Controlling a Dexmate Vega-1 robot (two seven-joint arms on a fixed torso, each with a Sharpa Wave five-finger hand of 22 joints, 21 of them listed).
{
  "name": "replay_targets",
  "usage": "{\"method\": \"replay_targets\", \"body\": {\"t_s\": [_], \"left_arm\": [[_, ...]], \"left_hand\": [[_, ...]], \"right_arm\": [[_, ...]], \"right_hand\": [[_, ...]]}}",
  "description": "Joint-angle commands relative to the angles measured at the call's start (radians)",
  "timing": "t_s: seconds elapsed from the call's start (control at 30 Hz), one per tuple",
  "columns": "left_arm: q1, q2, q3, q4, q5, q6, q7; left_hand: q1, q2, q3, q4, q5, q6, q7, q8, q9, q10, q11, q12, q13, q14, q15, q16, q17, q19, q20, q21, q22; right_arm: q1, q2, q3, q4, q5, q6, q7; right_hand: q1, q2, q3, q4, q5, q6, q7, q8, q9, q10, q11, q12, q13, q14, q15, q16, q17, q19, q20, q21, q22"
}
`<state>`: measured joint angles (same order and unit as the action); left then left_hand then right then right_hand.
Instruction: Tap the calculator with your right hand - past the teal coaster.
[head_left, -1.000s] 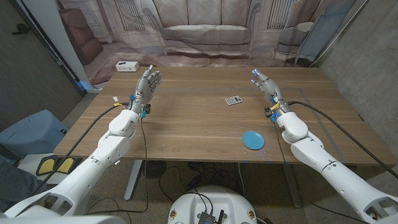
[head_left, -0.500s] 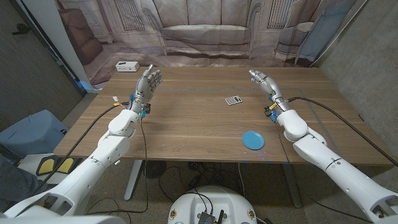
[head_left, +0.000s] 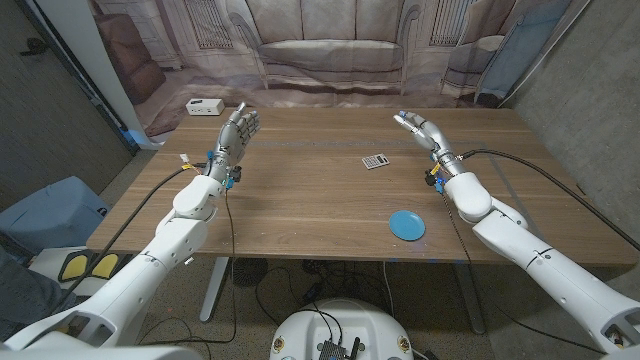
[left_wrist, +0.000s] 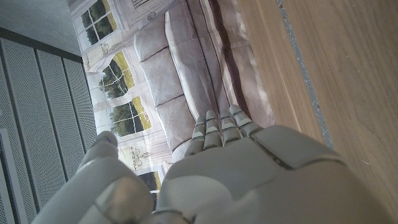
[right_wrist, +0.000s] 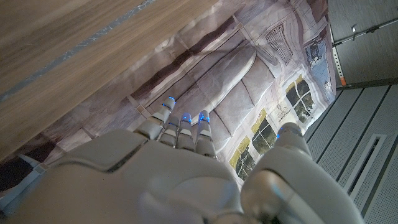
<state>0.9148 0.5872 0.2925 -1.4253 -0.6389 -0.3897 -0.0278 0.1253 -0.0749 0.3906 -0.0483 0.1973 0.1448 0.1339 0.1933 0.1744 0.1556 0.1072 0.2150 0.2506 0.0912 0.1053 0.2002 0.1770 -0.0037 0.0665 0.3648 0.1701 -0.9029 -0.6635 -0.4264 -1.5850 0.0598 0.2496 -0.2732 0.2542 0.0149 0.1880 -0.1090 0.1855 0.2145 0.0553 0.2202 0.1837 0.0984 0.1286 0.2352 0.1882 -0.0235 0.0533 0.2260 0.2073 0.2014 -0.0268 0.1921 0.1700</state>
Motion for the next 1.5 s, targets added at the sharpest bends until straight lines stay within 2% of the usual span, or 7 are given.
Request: {"method": "replay_targets", "body": {"t_s": [0.03, 0.27, 0.53, 0.63, 1.0, 1.27, 1.5], "left_arm": [[-0.002, 0.003, 0.003, 0.009, -0.002, 0.005, -0.011], [-0.002, -0.001, 0.002, 0.012, -0.002, -0.005, -0.012], [0.002, -0.001, -0.001, 0.011, 0.004, -0.018, -0.007], [0.001, -0.003, -0.001, 0.012, 0.003, -0.021, -0.009], [0.001, -0.002, 0.001, 0.003, 0.01, -0.016, 0.0], [0.001, -0.002, 0.004, -0.002, 0.012, -0.014, -0.001], [0.006, 0.0, 0.004, -0.008, 0.011, -0.011, 0.001]], "left_hand": [[0.004, 0.006, 0.004, -0.005, -0.004, 0.01, -0.002, 0.003, 0.005, 0.005, 0.001, 0.001, 0.0, 0.008, 0.001, -0.002, 0.002, -0.001, 0.007, -0.007, 0.004], [0.004, 0.006, 0.003, -0.006, -0.004, 0.016, -0.003, 0.004, 0.005, 0.011, 0.0, 0.003, -0.004, 0.014, -0.001, -0.001, 0.002, 0.0, 0.012, -0.011, 0.004], [0.004, 0.008, 0.002, -0.007, -0.004, 0.026, -0.005, 0.006, 0.005, 0.019, 0.002, 0.005, -0.008, 0.022, -0.002, 0.0, 0.002, 0.002, 0.013, -0.016, 0.004], [0.003, 0.008, 0.002, -0.008, -0.004, 0.03, -0.005, 0.007, 0.005, 0.02, 0.001, 0.005, -0.009, 0.023, -0.001, 0.0, 0.002, 0.002, 0.013, -0.017, 0.004], [0.003, 0.008, 0.0, -0.009, -0.004, 0.037, -0.005, 0.007, 0.005, 0.021, 0.002, 0.004, -0.014, 0.024, -0.001, -0.002, 0.002, 0.001, 0.017, -0.025, 0.005], [0.002, 0.009, -0.001, -0.01, -0.005, 0.044, -0.008, 0.008, 0.005, 0.026, 0.003, 0.006, -0.018, 0.029, -0.001, -0.001, 0.003, -0.001, 0.018, -0.03, 0.005], [0.001, 0.009, -0.002, -0.01, -0.005, 0.05, -0.008, 0.008, 0.005, 0.028, 0.0, 0.006, -0.02, 0.031, -0.003, -0.001, 0.003, -0.001, 0.02, -0.034, 0.005]], "right_arm": [[0.035, -0.006, -0.036, -0.005, -0.098, -0.051, -0.031], [0.058, -0.026, -0.065, -0.037, -0.171, -0.121, -0.026], [0.081, -0.044, -0.087, -0.063, -0.195, -0.19, 0.011], [0.088, -0.05, -0.094, -0.071, -0.205, -0.212, 0.021], [0.103, -0.074, -0.112, -0.116, -0.244, -0.309, 0.04], [0.122, -0.082, -0.132, -0.135, -0.281, -0.367, 0.051], [0.15, -0.087, -0.164, -0.148, -0.32, -0.437, 0.085]], "right_hand": [[0.002, 0.009, 0.0, -0.006, 0.0, 0.005, 0.002, 0.0, 0.004, 0.004, 0.0, -0.005, 0.005, -0.015, -0.001, -0.003, 0.003, -0.007, 0.0, -0.002, 0.002], [0.002, 0.014, 0.0, -0.006, -0.001, 0.007, -0.004, -0.004, 0.004, -0.009, -0.002, -0.014, 0.005, -0.036, -0.003, -0.013, 0.003, -0.032, -0.003, -0.009, 0.002], [-0.006, 0.022, -0.003, -0.004, -0.002, 0.015, -0.035, -0.012, 0.004, -0.047, -0.042, -0.033, 0.005, -0.08, 0.005, -0.029, 0.004, -0.095, 0.012, -0.018, 0.002], [-0.009, 0.023, -0.004, -0.003, -0.002, 0.016, -0.038, -0.014, 0.004, -0.057, -0.04, -0.037, 0.005, -0.094, 0.009, -0.032, 0.005, -0.115, 0.017, -0.02, 0.003], [-0.028, 0.026, -0.013, 0.001, -0.002, 0.037, -0.074, -0.018, 0.004, -0.119, -0.047, -0.049, 0.007, -0.168, 0.012, -0.039, 0.008, -0.255, 0.12, -0.023, 0.005], [-0.037, 0.027, -0.016, 0.002, -0.001, 0.054, -0.093, -0.017, 0.005, -0.174, -0.053, -0.056, 0.008, -0.211, 0.012, -0.041, 0.008, -0.304, 0.145, -0.019, 0.007], [-0.05, 0.034, -0.019, 0.005, 0.0, 0.092, -0.11, -0.011, 0.005, -0.256, -0.073, -0.059, 0.01, -0.289, 0.01, -0.045, 0.01, -0.387, 0.152, -0.019, 0.009]]}}
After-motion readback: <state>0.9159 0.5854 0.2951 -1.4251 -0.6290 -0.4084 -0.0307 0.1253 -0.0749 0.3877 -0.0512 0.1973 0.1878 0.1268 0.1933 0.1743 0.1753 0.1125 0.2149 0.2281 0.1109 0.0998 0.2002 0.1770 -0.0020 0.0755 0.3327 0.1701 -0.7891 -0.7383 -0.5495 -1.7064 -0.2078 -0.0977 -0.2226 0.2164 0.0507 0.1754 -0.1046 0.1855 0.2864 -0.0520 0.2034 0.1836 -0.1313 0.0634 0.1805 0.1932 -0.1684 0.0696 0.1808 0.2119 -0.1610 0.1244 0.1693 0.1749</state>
